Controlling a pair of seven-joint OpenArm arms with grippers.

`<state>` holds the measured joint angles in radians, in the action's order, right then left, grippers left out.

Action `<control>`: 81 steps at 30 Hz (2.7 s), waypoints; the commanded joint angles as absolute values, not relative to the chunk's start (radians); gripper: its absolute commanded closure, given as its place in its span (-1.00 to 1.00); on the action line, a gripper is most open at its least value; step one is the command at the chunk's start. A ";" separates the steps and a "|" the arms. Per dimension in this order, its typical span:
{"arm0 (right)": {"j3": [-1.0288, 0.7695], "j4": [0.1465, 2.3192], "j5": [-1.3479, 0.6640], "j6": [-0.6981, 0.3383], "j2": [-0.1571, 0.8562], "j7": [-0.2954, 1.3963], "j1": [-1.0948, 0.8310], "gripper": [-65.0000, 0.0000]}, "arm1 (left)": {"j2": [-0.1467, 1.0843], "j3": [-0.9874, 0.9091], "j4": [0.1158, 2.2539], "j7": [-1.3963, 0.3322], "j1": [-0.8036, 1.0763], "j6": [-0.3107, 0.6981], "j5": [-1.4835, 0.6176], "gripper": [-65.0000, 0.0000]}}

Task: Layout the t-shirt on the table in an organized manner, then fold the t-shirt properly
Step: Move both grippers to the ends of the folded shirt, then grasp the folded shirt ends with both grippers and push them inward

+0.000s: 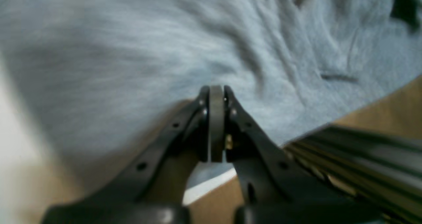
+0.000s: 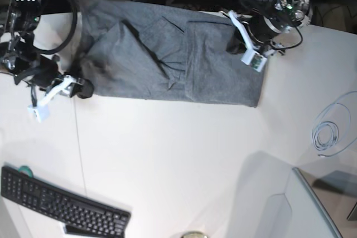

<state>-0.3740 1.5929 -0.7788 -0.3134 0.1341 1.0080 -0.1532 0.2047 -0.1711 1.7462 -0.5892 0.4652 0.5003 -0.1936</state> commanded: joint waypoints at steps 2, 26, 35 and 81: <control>-0.435 1.618 -0.794 -0.329 0.145 1.024 -0.177 -0.46 | 0.213 -0.289 1.756 -0.579 0.467 0.547 -0.193 1.00; -0.530 1.202 -0.794 -0.698 0.140 1.191 -0.170 -0.54 | 0.231 -0.552 1.310 -0.449 0.143 0.698 -0.180 1.00; -0.506 1.225 -0.794 -0.698 0.090 1.201 -0.170 -0.54 | 0.243 -0.429 1.218 -0.358 0.147 0.698 -0.180 1.00; -0.453 1.224 -0.792 -0.698 0.010 1.270 -0.090 -0.25 | 0.239 -0.401 1.213 -0.366 0.147 0.698 -0.180 1.00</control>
